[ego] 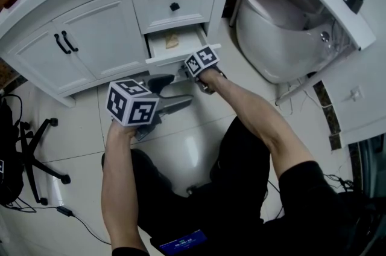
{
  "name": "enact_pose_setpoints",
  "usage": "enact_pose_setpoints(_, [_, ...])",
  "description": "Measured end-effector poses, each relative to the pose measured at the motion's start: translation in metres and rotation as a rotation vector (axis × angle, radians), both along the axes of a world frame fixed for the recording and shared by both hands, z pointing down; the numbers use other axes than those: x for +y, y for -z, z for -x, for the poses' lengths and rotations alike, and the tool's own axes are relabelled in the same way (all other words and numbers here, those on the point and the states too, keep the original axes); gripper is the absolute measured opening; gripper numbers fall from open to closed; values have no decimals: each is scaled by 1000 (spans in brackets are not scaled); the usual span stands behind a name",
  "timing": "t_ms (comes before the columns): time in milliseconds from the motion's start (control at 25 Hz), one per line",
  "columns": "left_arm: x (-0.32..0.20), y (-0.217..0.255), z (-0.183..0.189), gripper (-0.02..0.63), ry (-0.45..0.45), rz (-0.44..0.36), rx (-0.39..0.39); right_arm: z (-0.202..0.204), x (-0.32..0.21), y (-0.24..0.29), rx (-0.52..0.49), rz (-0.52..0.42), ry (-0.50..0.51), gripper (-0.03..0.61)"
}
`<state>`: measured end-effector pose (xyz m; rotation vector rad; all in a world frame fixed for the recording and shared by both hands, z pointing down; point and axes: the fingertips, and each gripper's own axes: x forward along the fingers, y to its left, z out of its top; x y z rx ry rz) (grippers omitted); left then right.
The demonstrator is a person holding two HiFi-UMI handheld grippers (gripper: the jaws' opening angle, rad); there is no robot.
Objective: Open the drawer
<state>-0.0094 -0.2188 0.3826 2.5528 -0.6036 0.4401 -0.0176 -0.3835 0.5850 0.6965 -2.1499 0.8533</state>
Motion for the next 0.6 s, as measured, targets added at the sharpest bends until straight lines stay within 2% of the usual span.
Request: enact_pose_setpoints(600, [21, 8, -18, 374, -25, -14, -2, -3, 7, 1, 24, -13, -7, 164])
